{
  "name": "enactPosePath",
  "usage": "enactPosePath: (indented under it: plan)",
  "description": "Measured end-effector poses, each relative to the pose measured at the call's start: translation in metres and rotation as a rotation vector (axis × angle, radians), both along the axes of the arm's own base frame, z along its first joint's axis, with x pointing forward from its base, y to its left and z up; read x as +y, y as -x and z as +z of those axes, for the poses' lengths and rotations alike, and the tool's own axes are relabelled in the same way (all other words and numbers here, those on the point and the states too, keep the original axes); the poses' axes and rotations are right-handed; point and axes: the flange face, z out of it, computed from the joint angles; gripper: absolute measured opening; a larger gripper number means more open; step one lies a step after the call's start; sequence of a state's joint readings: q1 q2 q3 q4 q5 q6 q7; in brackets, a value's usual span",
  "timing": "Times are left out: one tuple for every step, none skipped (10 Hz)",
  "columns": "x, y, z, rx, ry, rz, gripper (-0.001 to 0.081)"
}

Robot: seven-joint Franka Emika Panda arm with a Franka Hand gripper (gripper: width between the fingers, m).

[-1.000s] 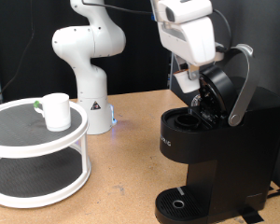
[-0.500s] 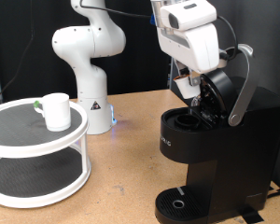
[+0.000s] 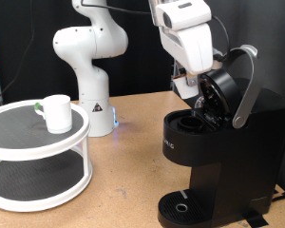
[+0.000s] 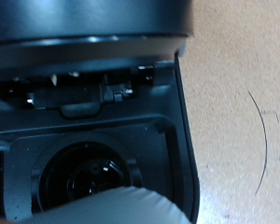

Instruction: Make a cup of coffee with the keurig machine

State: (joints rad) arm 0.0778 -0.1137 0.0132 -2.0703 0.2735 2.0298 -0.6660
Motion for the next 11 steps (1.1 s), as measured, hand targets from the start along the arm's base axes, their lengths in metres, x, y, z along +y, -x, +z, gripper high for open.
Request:
enactPosePath:
  plan:
    - [0.000,0.000,0.000,0.008,0.008,-0.031,0.0355]
    - [0.000,0.000,-0.001,0.006,0.007,-0.019,0.0355]
    - [0.001,0.000,-0.003,0.010,0.007,0.003,0.0355]
    - [0.003,0.001,-0.005,0.017,0.008,0.025,0.0355]
    - [0.006,0.002,-0.007,0.021,0.009,0.036,0.0355]
    - [0.010,0.002,-0.009,0.024,0.010,0.043,0.0355]
    - [0.014,0.003,-0.011,0.027,0.011,0.051,0.0355]
    - [0.018,0.004,-0.013,0.030,0.014,0.058,0.0355]
    - [0.021,0.005,-0.017,0.030,0.016,0.063,0.0354]
    - [0.022,0.006,-0.021,0.030,0.019,0.065,0.0354]
    - [0.023,0.007,-0.025,0.025,0.021,0.066,0.0346]
